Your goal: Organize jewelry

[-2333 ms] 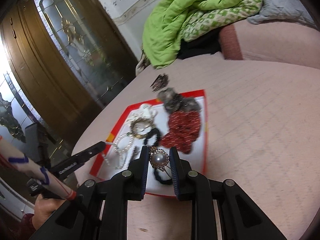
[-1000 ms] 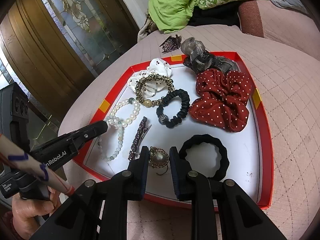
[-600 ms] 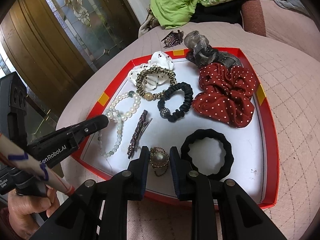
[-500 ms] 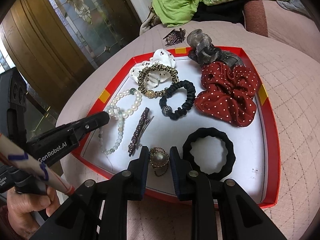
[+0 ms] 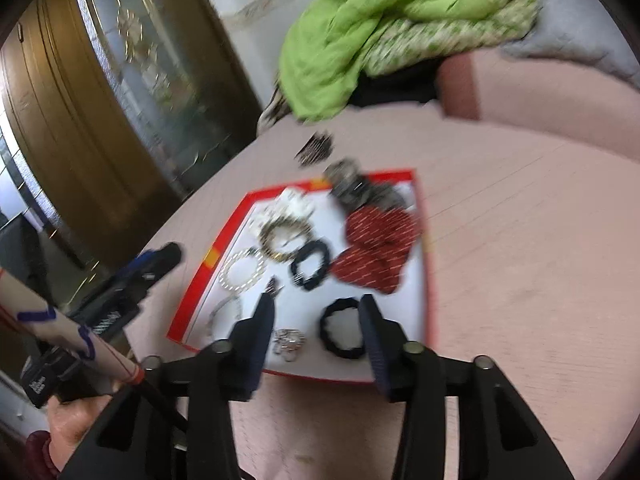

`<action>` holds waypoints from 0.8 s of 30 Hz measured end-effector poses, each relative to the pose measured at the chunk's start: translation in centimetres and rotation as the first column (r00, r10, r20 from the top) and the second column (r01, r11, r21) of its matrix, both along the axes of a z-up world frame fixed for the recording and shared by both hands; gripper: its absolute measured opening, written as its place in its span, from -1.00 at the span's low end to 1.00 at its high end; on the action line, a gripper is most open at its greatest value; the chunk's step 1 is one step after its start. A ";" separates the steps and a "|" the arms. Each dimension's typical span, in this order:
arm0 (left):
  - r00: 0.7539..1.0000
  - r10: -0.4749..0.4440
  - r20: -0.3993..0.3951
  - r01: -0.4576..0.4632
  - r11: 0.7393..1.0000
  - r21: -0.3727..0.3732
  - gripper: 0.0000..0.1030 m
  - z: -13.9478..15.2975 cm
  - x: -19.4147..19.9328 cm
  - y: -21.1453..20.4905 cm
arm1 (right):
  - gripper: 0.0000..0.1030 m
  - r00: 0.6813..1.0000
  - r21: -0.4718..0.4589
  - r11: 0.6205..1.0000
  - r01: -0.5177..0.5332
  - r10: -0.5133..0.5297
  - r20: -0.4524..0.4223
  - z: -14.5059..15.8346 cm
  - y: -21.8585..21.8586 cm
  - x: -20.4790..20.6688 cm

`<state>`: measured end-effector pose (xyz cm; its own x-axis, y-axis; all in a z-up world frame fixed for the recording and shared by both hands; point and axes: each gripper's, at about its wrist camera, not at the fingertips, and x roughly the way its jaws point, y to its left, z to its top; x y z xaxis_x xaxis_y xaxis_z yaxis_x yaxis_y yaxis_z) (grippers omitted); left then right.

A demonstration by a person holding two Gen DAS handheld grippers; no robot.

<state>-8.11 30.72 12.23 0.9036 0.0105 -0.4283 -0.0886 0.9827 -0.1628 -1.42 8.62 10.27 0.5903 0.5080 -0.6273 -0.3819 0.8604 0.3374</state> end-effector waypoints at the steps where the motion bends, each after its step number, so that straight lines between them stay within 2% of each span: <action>1: 1.000 0.003 0.023 -0.003 1.000 0.012 0.64 0.5 -0.7 -0.3 | 0.10 1.000 -0.012 1.000 0.014 -0.014 0.025 0.7 -0.8 -1.0; 4: 0.996 -0.007 0.086 0.001 0.998 0.068 0.85 2.1 -4.0 -2.0 | 0.32 0.994 -0.060 0.996 0.060 -0.054 0.097 2.3 -2.7 -4.0; 7: 0.995 -0.009 0.097 -0.003 0.992 0.123 0.97 3.7 -7.1 -3.5 | 0.49 0.986 -0.071 0.992 0.107 -0.096 0.138 3.4 -4.4 -6.9; 8: 0.996 0.004 0.093 -0.018 0.989 0.146 0.98 4.1 -7.9 -3.9 | 0.52 0.983 -0.073 0.990 0.120 -0.108 0.152 3.7 -4.9 -8.0; 10: 0.995 0.035 0.096 -0.053 0.980 0.192 0.99 5.2 -10.0 -4.7 | 0.70 0.971 -0.092 0.984 0.155 -0.134 0.200 4.6 -5.8 -10.7; 14: 0.994 0.060 0.090 -0.075 0.980 0.185 0.99 6.8 -12.8 -5.1 | 0.85 0.941 -0.102 0.974 0.202 -0.165 0.294 6.0 -6.6 -16.0; 19: 0.991 0.125 -0.048 -0.109 0.961 0.255 1.00 6.6 -12.3 -6.4 | 0.87 0.930 -0.156 0.971 0.181 -0.117 0.349 6.9 -5.6 -18.7; 22: 0.982 0.148 -0.117 -0.119 0.966 0.229 1.00 6.0 -11.7 -6.4 | 0.87 0.931 -0.148 0.972 0.182 -0.122 0.343 7.2 -5.7 -18.7; 24: 0.978 0.168 -0.122 -0.136 0.963 0.231 1.00 5.8 -11.7 -6.3 | 0.88 0.937 -0.145 0.973 0.179 -0.123 0.327 7.1 -5.7 -18.4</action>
